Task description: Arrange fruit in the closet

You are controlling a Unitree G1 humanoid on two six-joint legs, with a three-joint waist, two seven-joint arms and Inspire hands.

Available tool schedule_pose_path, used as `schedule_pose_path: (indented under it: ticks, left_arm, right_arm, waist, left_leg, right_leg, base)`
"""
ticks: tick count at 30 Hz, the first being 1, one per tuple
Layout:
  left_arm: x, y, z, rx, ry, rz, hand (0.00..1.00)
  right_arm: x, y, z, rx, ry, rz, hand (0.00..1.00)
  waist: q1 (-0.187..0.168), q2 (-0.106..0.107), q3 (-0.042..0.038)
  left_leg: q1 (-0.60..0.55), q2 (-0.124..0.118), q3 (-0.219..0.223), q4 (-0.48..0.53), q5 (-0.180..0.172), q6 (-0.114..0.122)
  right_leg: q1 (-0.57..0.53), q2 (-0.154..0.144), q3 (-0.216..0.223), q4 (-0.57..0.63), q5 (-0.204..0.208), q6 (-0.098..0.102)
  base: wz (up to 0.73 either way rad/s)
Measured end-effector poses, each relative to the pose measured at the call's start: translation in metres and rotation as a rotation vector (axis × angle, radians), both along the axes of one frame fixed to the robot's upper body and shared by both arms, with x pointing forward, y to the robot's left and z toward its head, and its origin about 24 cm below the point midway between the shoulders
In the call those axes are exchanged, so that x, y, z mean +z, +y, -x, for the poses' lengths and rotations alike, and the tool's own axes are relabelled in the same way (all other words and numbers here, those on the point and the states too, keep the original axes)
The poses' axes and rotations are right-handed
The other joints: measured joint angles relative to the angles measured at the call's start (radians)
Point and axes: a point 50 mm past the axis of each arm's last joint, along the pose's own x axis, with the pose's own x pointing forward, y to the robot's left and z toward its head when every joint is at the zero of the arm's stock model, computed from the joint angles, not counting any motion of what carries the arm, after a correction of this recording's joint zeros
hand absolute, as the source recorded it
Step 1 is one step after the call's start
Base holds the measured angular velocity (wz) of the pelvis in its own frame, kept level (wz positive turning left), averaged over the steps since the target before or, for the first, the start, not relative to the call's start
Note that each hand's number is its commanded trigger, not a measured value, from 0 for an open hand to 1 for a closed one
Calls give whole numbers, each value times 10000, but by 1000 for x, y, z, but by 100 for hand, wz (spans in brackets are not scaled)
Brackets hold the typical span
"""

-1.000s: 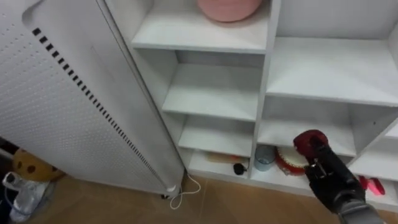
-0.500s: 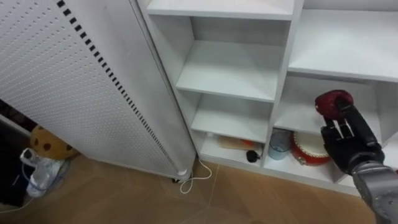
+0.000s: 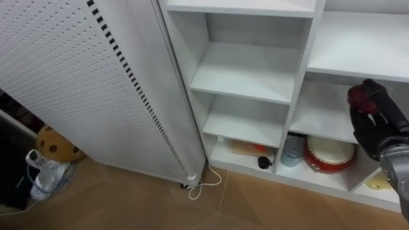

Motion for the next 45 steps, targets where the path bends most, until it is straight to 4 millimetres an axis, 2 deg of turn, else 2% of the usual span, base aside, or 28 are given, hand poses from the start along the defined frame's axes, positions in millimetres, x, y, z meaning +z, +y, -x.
schedule_pose_path:
  ticks: [6, 17, 22, 27, 32, 35, 37, 39, 43, 45]
  left_arm:
    - [1, 1, -1, -1, -38, -44, 0]
    - [1, -5, 2, -399, -60, 78, 0]
    - [0, -7, 7, -528, 82, 54, 0]
    - [0, -6, 5, -492, -31, -46, 0]
    - [-1, -5, 10, -441, 244, -41, 0]
    - [-2, -1, 12, -233, 402, 38, 0]
    - [-2, 5, 16, 89, 559, -37, 0]
    - [-2, 10, 16, 391, 570, -73, 0]
    - [-1, 18, 14, 926, 554, -193, 0]
    - [-1, 21, 16, 1098, 598, -284, 0]
  right_arm:
    - [5, -1, -1, -201, 21, -196, 0]
    - [3, -1, -1, -196, -73, -634, 0]
    - [-4, 2, -1, -56, 160, -809, 0]
    - [-18, -2, 3, -139, 564, -951, 0]
    - [-50, -11, 18, -242, 985, -913, 0]
    - [-77, -19, 32, -303, 1513, -786, 0]
    - [-102, -26, 49, -245, 1988, -524, 0]
    - [-118, -29, 60, -79, 2491, -166, 0]
    - [-159, -36, 96, 61, 3810, 282, 0]
    - [-186, -33, 121, 131, 4605, 188, 0]
  waist:
    - [1, -29, -32]
    - [-72, -41, -29]
    - [-158, -47, -26]
    - [-48, -64, -17]
    - [42, -85, -9]
    - [10, -116, 6]
    - [-28, -186, 9]
    - [-178, -243, 12]
    - [-352, -347, -6]
    - [-615, -438, -17]
  left_leg:
    - [-130, -9, 44, 128, -13, 51]
    - [-62, -1, 23, 191, -12, 54]
    - [364, 6, 40, -150, 20, 101]
    - [912, 11, 67, -436, 18, 113]
    - [1932, 29, 57, -1127, 31, 105]
    - [2786, 20, 15, -1829, 162, 87]
    - [3509, 3, 28, -2340, 224, 75]
    - [3948, 0, 23, -2728, 266, 50]
    - [4939, 146, 27, -3532, 340, -4]
    - [5663, 183, -28, -4141, 446, -74]
  right_leg:
    - [-133, -19, 62, 121, 26, 48]
    - [-11, -24, 20, 108, 42, 76]
    - [408, 42, 5, -286, 172, 136]
    - [931, 181, 36, -650, 227, 225]
    - [1981, 331, -39, -1412, 310, 365]
    - [2863, 426, -147, -2163, 495, 433]
    - [3583, 508, -186, -2681, 561, 491]
    - [4041, 539, -326, -3085, 623, 512]
    - [5210, 907, -534, -4247, 906, 585]
    - [6086, 1154, -598, -5148, 1148, 656]
  base:
    - [0]
    - [0]
    - [-3]
    - [-6]
    - [-2]
    - [0]
    - [-2]
    - [2]
    - [0]
    - [2]
